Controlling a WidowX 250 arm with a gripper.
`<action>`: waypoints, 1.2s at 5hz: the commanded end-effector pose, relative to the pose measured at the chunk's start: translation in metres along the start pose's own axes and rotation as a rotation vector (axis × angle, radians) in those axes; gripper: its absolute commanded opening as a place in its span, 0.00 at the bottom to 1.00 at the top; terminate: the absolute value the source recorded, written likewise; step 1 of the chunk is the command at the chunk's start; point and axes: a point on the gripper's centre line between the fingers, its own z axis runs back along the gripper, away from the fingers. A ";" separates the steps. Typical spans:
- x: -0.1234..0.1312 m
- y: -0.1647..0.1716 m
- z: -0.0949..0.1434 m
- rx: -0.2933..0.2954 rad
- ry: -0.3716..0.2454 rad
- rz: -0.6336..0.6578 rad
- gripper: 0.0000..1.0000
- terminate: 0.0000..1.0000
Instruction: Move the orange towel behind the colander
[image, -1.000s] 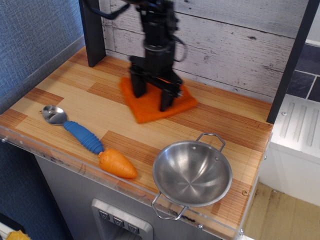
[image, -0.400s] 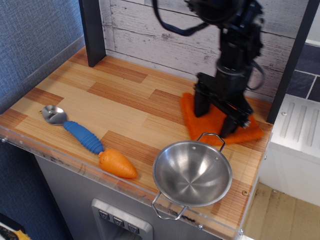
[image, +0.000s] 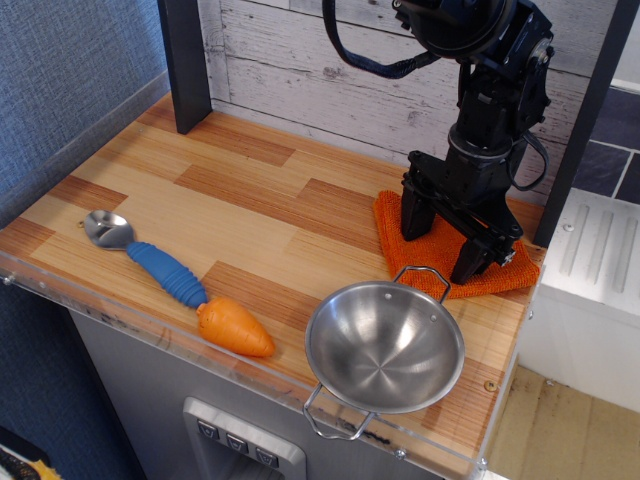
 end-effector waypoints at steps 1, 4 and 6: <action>-0.002 0.021 0.029 0.005 -0.078 0.059 1.00 0.00; -0.018 0.032 0.110 0.035 -0.222 0.091 1.00 0.00; -0.028 0.034 0.140 0.053 -0.260 0.083 1.00 0.00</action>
